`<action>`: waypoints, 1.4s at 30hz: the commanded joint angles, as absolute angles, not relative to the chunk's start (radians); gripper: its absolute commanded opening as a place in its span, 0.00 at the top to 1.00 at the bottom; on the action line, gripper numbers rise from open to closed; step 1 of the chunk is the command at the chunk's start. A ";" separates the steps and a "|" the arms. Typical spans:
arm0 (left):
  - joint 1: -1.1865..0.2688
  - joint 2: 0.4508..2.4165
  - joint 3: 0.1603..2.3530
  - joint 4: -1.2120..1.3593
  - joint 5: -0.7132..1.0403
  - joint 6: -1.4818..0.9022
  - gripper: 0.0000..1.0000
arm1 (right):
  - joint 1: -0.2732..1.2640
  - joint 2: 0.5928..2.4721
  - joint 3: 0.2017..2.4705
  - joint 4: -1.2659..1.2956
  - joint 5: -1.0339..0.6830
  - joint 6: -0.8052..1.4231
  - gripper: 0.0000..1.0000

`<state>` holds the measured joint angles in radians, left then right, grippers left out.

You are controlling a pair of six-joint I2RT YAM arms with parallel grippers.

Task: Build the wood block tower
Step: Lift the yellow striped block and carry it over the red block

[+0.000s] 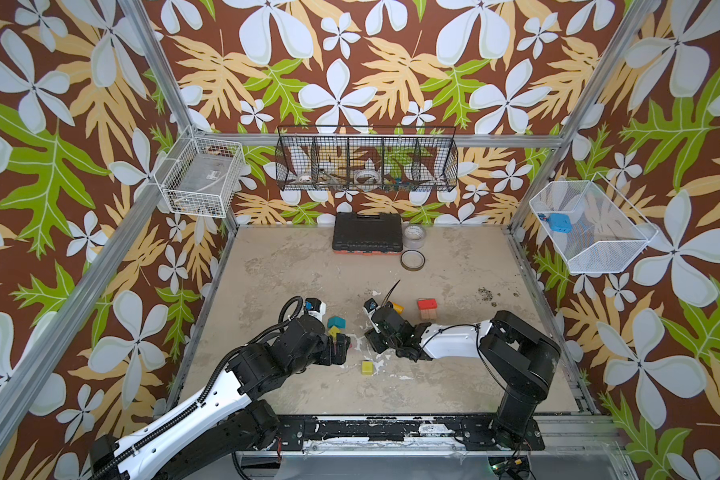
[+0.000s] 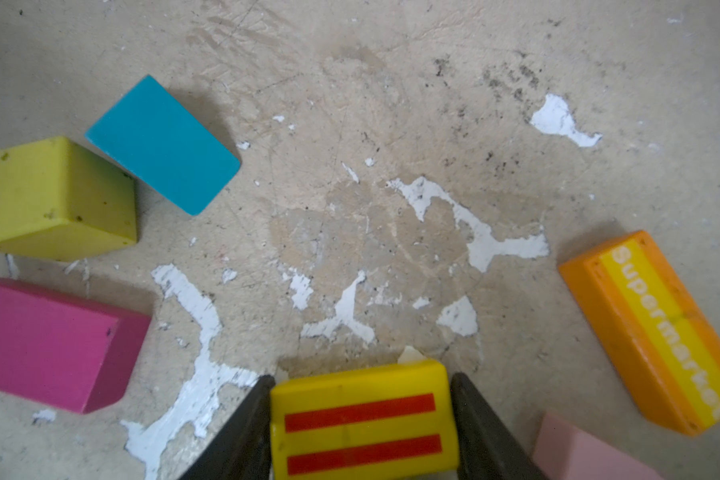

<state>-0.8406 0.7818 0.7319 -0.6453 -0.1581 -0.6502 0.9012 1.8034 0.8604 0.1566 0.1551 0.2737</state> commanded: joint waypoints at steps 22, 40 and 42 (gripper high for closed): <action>-0.839 0.779 0.729 -0.624 -0.161 -0.647 0.00 | 0.858 1.154 0.623 -0.103 0.375 0.392 0.66; -0.839 0.779 0.729 -0.624 -0.164 -0.649 0.00 | 0.537 1.111 0.573 -0.094 0.225 0.415 0.71; -0.840 0.779 0.729 -0.623 -0.163 -0.648 0.00 | 0.528 1.164 0.600 -0.099 0.224 0.420 0.73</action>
<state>-0.8406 0.7795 0.7300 -0.6384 -0.1566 -0.6502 0.5354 1.1240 0.5755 -0.1013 0.2146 0.4088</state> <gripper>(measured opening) 0.998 0.574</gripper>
